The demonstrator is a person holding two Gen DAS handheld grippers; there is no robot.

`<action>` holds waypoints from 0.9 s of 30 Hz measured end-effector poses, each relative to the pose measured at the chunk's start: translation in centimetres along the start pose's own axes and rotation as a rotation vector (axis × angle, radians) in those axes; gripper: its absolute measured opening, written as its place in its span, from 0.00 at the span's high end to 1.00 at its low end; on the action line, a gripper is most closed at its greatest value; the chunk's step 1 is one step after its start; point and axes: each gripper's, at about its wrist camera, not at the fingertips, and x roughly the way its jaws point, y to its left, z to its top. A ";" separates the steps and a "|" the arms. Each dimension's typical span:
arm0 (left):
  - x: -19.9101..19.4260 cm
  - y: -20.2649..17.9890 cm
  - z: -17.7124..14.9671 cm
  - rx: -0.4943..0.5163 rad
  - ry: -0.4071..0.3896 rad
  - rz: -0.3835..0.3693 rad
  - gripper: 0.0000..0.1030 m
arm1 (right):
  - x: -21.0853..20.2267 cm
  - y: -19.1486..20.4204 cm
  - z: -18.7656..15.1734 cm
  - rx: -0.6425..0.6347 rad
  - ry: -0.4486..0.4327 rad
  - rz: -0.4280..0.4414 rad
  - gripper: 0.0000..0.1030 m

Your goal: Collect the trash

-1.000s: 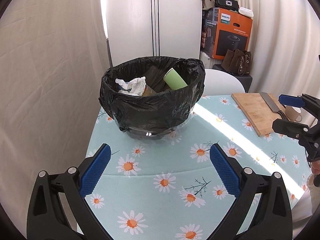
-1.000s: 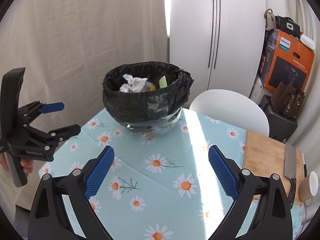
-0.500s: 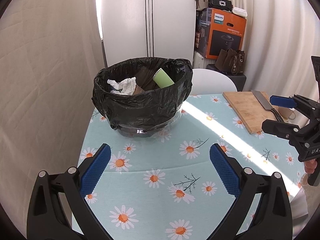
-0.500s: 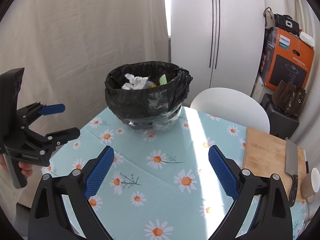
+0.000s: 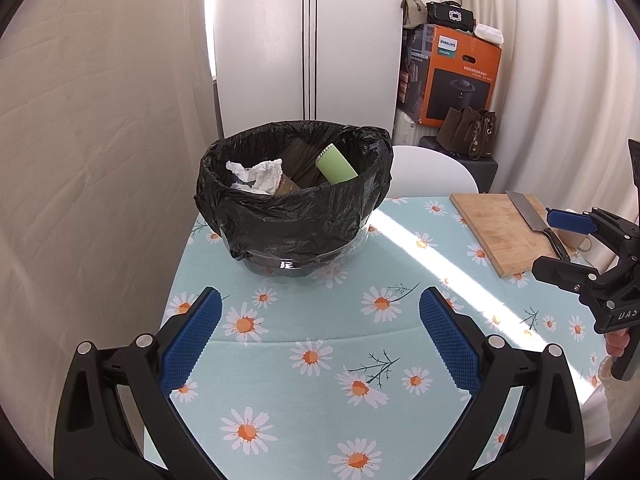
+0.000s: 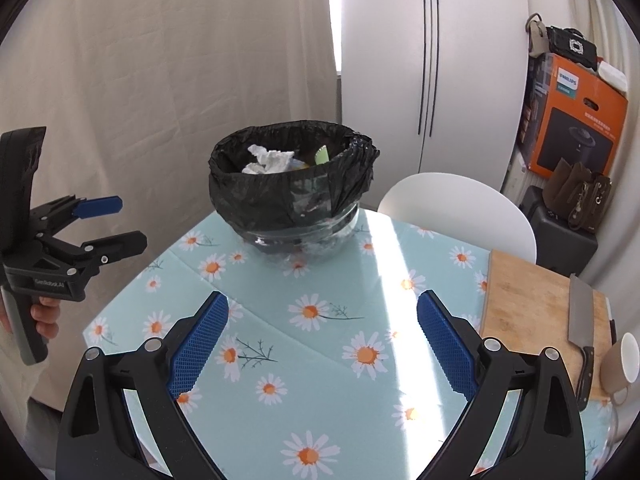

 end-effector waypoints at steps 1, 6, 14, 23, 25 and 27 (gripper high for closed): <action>0.0 0.0 0.0 0.005 0.004 0.008 0.06 | 0.0 0.0 0.0 -0.003 0.002 -0.006 0.12; -0.1 0.2 0.0 0.016 0.008 0.022 0.06 | -0.1 -0.1 -0.2 -0.006 0.007 -0.022 0.12; -0.2 0.7 -0.5 0.023 0.021 0.027 0.06 | -0.3 -0.2 -0.5 -0.008 0.008 -0.045 0.12; -0.6 1.2 -1.0 0.018 0.020 0.025 0.06 | -0.1 0.0 -0.9 -0.002 0.021 -0.035 0.12; -0.7 1.1 -1.0 0.020 0.017 0.024 0.06 | 0.1 0.2 -1.0 -0.004 0.026 -0.028 0.12; -0.8 1.1 -1.0 0.021 0.017 0.025 0.06 | 0.2 0.4 -1.1 -0.011 0.028 -0.030 0.12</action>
